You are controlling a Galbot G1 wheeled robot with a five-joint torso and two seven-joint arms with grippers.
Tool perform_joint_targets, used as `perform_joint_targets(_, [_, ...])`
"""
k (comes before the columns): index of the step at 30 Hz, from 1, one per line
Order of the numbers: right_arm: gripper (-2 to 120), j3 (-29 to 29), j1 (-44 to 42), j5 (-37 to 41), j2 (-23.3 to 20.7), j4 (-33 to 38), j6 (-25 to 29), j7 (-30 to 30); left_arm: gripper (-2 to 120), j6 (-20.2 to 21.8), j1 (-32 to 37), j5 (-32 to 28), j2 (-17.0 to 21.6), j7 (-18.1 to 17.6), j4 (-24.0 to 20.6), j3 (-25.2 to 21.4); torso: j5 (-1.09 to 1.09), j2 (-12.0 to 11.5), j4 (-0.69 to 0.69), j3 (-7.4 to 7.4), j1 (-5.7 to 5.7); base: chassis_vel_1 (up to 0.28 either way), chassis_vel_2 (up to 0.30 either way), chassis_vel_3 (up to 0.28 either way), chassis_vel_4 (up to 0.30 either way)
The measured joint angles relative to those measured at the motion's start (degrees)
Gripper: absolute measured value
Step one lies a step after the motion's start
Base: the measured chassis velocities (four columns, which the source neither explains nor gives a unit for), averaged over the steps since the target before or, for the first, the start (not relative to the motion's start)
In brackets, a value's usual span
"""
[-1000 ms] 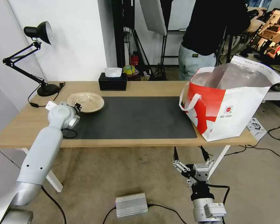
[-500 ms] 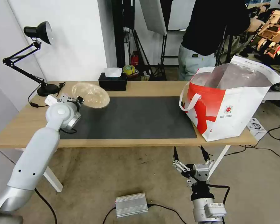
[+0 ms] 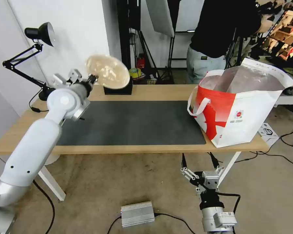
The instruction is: Pick up the trash from the table and place it into the takeout bag.
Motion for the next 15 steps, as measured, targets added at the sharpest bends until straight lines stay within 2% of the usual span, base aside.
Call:
perform_joint_targets(6, [100,0.0,0.0,0.0,0.0,0.0,0.0,0.0,0,-1.2,-3.8,-0.1,-1.7,3.1,1.2,4.3,0.0,0.0,0.01,0.0,0.0,0.0,0.0,0.0,0.0])
perform_joint_targets(15, [100,0.0,0.0,0.0,0.0,0.0,0.0,0.0,0,-3.5,-12.2,0.8,-10.8,8.4,8.5,12.8,0.01,0.0,0.0,0.0,0.0,0.0,0.0,0.0,0.0])
